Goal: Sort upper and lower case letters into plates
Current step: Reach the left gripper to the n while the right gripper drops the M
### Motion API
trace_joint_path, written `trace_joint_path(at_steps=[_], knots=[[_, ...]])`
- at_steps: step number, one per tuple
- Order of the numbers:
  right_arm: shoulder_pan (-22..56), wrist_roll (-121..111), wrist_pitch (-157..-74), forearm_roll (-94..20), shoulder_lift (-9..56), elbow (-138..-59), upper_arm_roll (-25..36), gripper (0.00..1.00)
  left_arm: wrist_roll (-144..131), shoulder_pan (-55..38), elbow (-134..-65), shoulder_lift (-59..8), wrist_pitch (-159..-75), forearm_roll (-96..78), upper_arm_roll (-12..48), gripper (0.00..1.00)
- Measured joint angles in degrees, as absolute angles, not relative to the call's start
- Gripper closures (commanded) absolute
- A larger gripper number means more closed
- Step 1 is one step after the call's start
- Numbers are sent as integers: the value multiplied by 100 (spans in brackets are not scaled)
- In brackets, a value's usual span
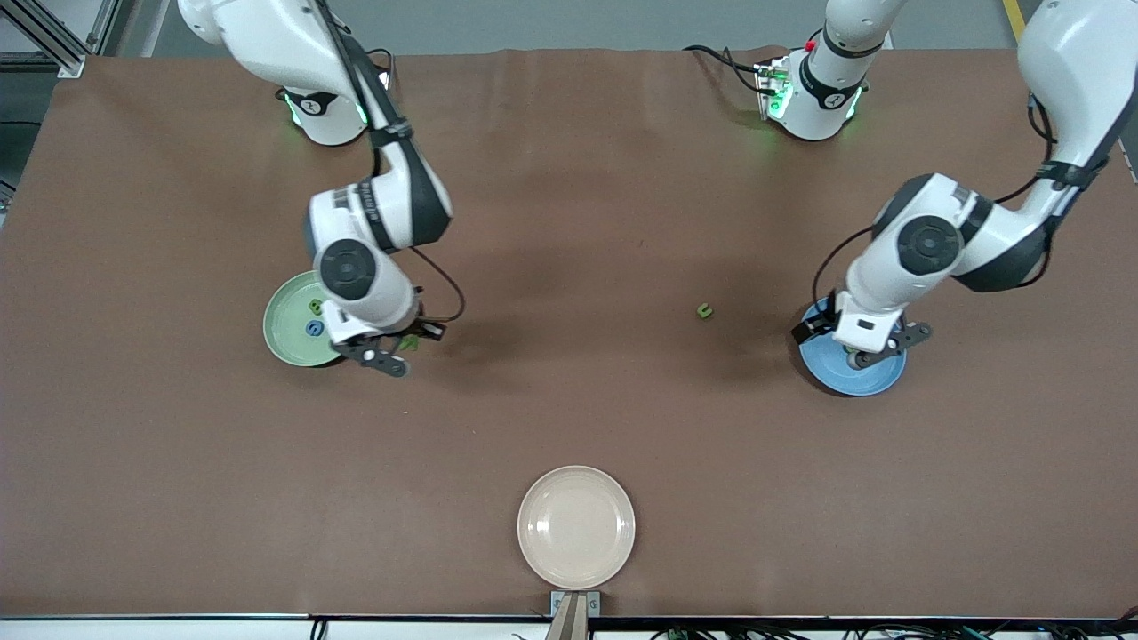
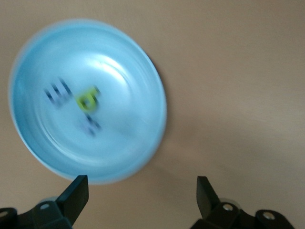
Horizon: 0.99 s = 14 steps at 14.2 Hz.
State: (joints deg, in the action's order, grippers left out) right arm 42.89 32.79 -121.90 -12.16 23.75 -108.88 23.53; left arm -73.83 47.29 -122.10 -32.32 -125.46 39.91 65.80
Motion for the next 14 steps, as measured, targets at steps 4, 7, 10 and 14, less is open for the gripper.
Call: trace_joint_path(at_steps=[4,7,10,14], knots=[[3462,1771,-12205,-1216,1810,-11701,2432,100,-9167,3624,-12153,-3433,-12641,3984,6515,0],[3138,1121,-12640,-1216,1532,-12479,2434,100,-9607,3025,-12130,-3648,-13037,3984,6053,0],[2794,481,-13189,-1215,1458,-13051,2430,100,-9826,2768,-12175,-3833,-13526,3985,5698,0],[2406,-132,-13930,-1215,1458,-13602,2429,98,-9920,2764,-12350,-3871,-13855,4148,5601,0]])
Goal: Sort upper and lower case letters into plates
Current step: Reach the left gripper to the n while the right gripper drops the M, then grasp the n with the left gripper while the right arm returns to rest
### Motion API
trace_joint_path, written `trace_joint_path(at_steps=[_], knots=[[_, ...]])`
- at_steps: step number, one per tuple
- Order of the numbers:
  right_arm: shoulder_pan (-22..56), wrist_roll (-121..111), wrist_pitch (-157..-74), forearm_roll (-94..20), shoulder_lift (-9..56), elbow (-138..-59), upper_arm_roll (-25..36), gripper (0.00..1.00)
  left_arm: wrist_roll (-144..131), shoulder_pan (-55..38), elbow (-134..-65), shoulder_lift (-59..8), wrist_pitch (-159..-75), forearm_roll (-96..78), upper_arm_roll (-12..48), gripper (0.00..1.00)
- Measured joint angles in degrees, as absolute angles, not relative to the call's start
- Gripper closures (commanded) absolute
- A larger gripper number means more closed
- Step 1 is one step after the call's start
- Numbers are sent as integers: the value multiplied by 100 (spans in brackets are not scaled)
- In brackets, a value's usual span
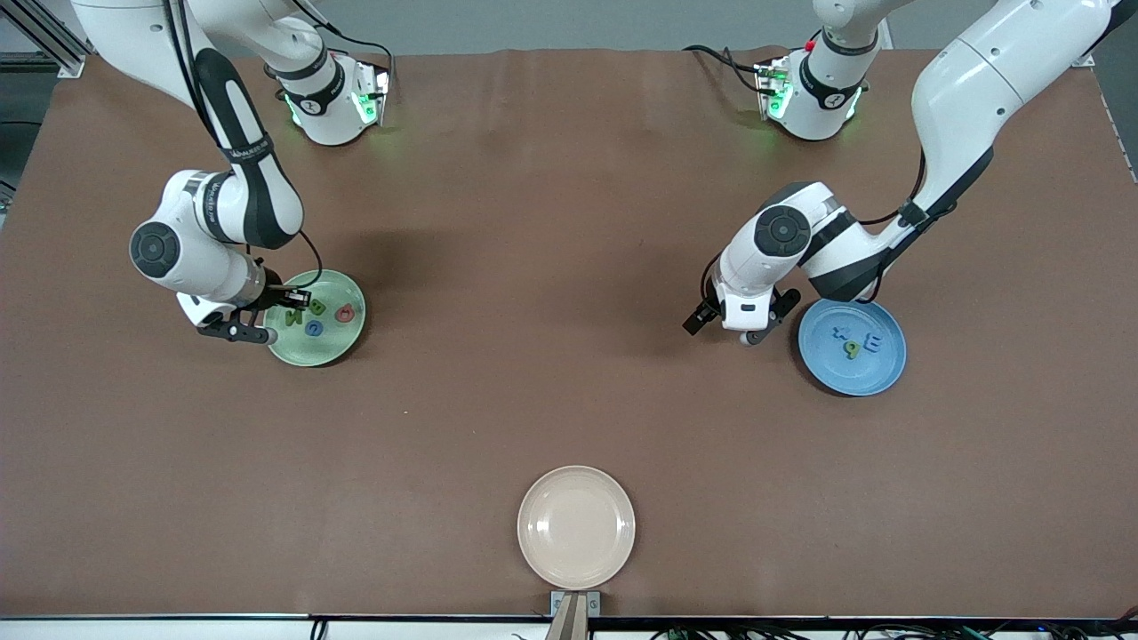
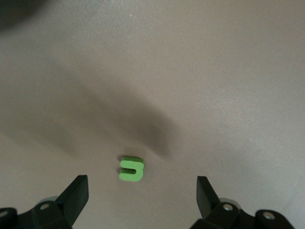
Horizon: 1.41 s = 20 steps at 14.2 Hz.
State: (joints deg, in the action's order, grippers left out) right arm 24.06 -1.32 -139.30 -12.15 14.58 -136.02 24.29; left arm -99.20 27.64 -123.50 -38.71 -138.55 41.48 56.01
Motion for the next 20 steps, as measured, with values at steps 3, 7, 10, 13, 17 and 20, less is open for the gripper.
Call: trace_joint_path(at_steps=[3,7,10,13,17,20], knots=[[2306,-229,-13958,-1215,1459,-13651,2425,98,-9946,2657,-12536,-3872,-14121,4224,5386,0],[2299,-242,-13974,-1215,1474,-13666,2414,1,-10118,2356,-12584,-3873,-14293,4330,5109,8],[2299,-255,-13954,-1215,1471,-13544,2404,0,-10245,2302,-12600,-3874,-14299,4379,5065,22],[2299,-271,-13204,-1207,1455,-12802,2398,0,-10253,2302,-12613,-3878,-14301,4489,5014,28],[2269,-290,-11469,-777,1423,-11134,2405,0,-10253,2302,-12618,-3890,-14315,4538,4994,38],[2067,-630,-10662,-613,1416,-10265,2408,0,-10346,2301,-12612,-3890,-14336,4538,4998,50]])
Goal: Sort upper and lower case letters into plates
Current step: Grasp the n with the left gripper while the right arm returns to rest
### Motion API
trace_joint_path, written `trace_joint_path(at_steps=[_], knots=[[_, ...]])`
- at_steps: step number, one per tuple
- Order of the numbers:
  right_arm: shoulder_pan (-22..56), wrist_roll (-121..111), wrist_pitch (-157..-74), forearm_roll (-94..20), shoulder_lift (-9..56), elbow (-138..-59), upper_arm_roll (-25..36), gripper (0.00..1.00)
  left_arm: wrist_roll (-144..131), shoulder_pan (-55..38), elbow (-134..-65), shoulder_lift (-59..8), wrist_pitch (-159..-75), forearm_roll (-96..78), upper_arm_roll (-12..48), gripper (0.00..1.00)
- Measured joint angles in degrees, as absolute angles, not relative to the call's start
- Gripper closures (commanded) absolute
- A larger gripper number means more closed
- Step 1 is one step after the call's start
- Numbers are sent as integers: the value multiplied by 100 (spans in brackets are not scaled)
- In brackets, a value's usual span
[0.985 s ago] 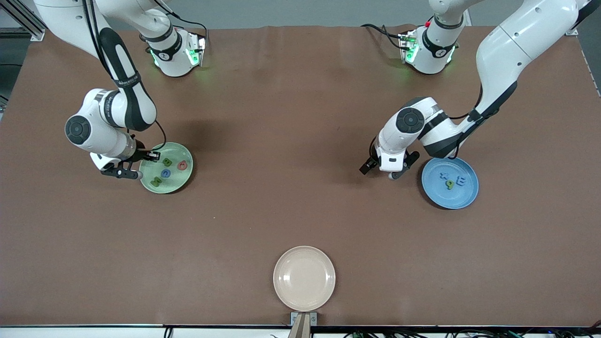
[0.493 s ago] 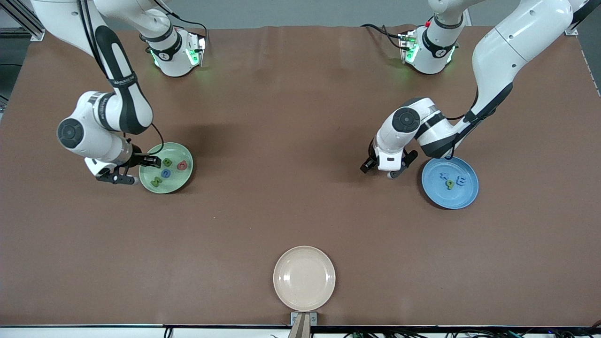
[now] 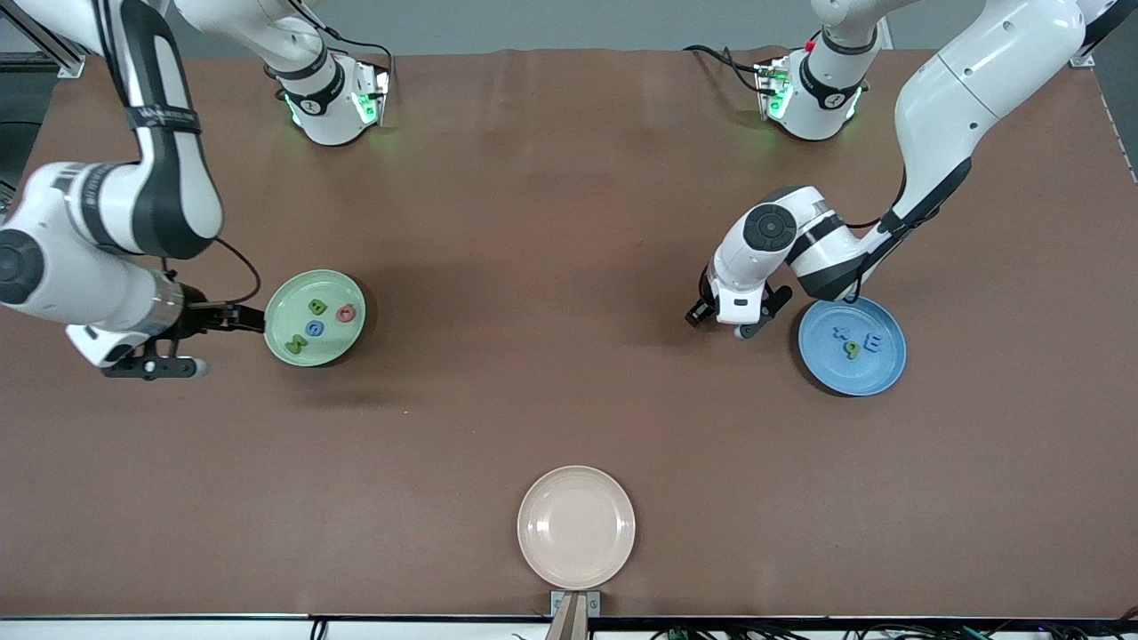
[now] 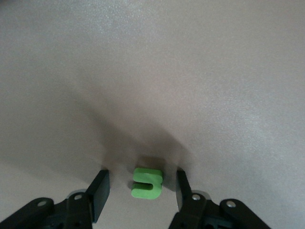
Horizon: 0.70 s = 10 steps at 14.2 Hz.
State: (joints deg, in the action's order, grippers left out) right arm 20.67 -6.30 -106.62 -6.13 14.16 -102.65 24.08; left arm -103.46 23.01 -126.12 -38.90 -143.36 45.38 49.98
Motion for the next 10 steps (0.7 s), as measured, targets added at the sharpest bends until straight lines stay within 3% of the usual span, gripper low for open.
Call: trace_joint_path(at_steps=[5,10], knots=[[1461,-923,-9173,-334,1405,-8765,2419,0,-10462,2275,-12588,-3877,-14350,4550,5029,76],[1321,-922,-8981,-314,1419,-8400,2416,0,-10497,2276,-12516,-3859,-14341,4551,5004,83]])
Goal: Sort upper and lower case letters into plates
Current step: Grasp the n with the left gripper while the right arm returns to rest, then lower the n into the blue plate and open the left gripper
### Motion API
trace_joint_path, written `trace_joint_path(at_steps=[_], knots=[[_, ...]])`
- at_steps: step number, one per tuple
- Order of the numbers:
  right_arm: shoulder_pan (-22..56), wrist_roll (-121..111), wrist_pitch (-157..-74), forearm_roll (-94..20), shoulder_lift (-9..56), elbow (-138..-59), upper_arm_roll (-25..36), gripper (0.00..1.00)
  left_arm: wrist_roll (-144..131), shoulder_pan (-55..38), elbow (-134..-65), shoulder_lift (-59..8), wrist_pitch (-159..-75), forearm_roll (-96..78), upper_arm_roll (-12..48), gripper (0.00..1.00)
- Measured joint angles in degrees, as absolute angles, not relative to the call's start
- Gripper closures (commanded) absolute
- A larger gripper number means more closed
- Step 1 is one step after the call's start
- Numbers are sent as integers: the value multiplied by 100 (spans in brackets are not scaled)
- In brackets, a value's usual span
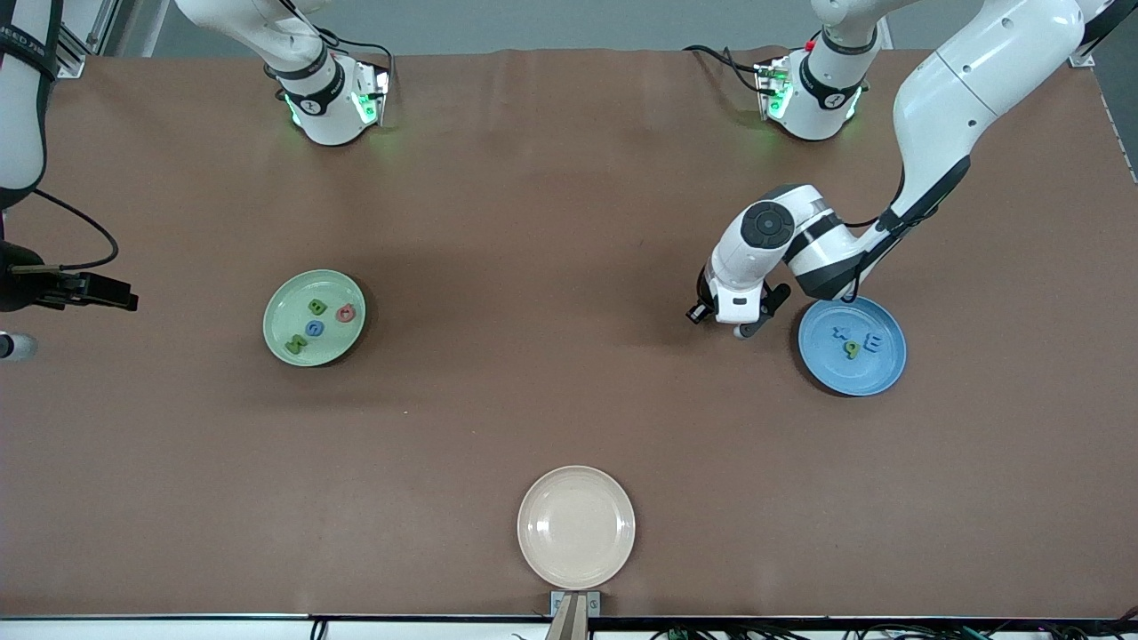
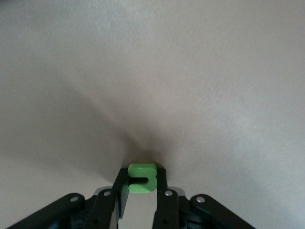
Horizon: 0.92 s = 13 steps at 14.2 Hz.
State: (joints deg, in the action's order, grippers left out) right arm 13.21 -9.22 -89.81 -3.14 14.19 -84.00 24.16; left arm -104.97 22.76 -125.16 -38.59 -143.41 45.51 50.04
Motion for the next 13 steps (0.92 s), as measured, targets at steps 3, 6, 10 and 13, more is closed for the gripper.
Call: trace_joint_path(at_steps=[3,6,10,13], knots=[[1317,-920,-8969,-322,1419,-8255,2393,0,-10299,2362,-12227,-3800,-14046,4551,5022,83],[1333,-902,-8670,-322,1419,-8211,2330,0,-9367,3024,-11953,-3703,-13049,4521,5635,84],[1334,-902,-8424,-322,1419,-8196,2304,0,-7544,4461,-11819,-3608,-12141,4479,6392,85],[1079,-893,-8393,-322,1410,-8180,1953,0,-6226,5193,-11862,-3626,-12130,4473,6430,85]])
